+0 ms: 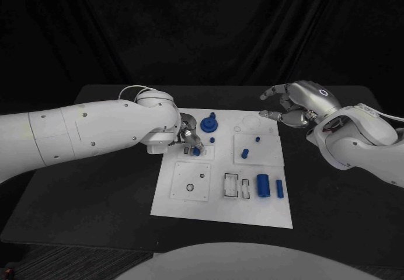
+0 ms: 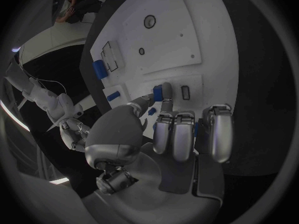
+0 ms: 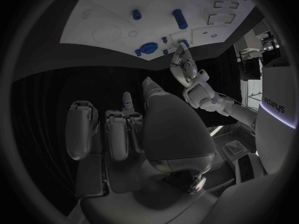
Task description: Assemble the parts on the task board
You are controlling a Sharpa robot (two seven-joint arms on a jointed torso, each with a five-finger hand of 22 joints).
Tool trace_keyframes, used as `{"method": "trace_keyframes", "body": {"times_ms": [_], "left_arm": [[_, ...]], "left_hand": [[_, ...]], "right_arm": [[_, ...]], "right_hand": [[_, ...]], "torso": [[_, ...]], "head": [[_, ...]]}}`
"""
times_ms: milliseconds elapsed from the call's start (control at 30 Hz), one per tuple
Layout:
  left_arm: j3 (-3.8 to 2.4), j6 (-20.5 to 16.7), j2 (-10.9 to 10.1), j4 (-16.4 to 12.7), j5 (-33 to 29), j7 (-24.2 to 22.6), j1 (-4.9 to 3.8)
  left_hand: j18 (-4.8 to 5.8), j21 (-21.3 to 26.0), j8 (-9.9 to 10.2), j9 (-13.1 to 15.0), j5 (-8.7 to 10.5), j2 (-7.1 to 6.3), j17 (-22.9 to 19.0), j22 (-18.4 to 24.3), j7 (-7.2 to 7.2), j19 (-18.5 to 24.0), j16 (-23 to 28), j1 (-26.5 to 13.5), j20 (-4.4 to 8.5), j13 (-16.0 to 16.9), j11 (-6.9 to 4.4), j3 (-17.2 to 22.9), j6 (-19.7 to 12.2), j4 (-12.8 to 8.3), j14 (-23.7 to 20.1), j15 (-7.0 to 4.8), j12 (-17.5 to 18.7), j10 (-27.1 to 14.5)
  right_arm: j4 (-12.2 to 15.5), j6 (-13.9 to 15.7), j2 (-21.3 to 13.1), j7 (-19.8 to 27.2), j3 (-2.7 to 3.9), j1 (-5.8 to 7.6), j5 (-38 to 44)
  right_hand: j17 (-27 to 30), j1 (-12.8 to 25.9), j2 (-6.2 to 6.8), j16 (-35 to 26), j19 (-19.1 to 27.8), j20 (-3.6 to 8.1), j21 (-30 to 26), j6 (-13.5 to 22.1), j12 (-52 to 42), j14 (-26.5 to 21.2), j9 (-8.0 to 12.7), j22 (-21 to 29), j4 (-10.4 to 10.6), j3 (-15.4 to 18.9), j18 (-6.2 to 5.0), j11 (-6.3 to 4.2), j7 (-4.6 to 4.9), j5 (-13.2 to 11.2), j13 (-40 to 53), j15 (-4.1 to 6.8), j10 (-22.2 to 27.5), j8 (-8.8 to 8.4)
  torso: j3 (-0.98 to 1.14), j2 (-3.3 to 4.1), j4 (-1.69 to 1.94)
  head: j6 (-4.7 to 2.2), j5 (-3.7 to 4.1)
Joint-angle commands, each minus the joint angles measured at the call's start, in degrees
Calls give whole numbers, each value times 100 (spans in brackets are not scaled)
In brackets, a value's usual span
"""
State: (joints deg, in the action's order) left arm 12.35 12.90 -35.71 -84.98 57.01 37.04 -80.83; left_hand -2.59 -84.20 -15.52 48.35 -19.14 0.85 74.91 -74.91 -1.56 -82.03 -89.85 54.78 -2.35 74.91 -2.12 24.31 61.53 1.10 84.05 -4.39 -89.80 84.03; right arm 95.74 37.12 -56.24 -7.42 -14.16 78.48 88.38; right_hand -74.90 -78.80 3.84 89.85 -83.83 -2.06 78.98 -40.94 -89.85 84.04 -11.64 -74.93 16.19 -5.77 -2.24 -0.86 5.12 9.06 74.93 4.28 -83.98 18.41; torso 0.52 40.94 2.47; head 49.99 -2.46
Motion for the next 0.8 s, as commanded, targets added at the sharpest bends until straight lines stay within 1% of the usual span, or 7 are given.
{"method": "trace_keyframes", "body": {"times_ms": [33,233,400,533,800], "left_arm": [[-5,-161,-5,-1,-103,0,12],[-5,-320,-43,-21,-89,25,15],[-5,-425,-74,-38,236,-12,16],[-5,-428,-85,-36,380,-40,16],[-5,-391,-81,-50,459,-70,20]], "left_hand": [[-2,44,46,11,-32,12,1509,-724,-25,49,-15,-69,11,1509,24,48,-32,-13,595,17,-20,597],[-3,51,72,34,-99,16,1509,-725,-31,53,-15,-58,3,1509,31,119,-39,-60,595,25,-20,597],[0,45,77,42,-124,8,1509,-736,-33,42,-15,-63,1,1509,33,133,-36,-71,595,27,-20,597],[2,39,76,48,-133,0,1509,-744,-36,33,-15,-78,0,1509,34,134,-27,-68,595,27,-20,597],[4,34,76,57,-138,-8,1509,-752,-36,24,-15,-103,-1,1509,34,135,-12,-62,595,27,-20,597]], "right_arm": [[13,-24,-9,-100,3,-12,18],[15,-20,-22,-95,3,-12,18],[17,-21,-32,-97,3,-13,18],[16,-24,-30,-98,3,-13,18],[11,-33,-23,-96,3,-18,18]], "right_hand": [[-1496,-12,-28,2,-115,-38,-34,-44,-15,592,9,-1154,-12,19,-41,51,-10,30,1507,-40,-602,23],[-1496,-12,-28,2,-115,-38,-34,-44,-15,592,9,-1154,-12,19,-41,51,-10,30,1507,-40,-602,23],[-1496,-12,-28,2,-115,-38,-34,-44,-15,592,9,-1154,-12,19,-41,51,-10,30,1507,-40,-602,23],[-1496,-12,-28,2,-115,-38,-34,-44,-15,592,9,-1154,-12,19,-41,51,-10,30,1507,-40,-602,23],[-1493,-14,-27,-1,-111,-39,-43,-48,-15,591,13,-1152,-13,21,-43,52,-9,32,1507,-41,-602,23]], "torso": [[1,2,0],[2,2,-1],[3,2,-4],[-1,3,-2],[0,2,-2]], "head": [[1,3],[1,17],[1,9],[1,10],[1,-2]]}}
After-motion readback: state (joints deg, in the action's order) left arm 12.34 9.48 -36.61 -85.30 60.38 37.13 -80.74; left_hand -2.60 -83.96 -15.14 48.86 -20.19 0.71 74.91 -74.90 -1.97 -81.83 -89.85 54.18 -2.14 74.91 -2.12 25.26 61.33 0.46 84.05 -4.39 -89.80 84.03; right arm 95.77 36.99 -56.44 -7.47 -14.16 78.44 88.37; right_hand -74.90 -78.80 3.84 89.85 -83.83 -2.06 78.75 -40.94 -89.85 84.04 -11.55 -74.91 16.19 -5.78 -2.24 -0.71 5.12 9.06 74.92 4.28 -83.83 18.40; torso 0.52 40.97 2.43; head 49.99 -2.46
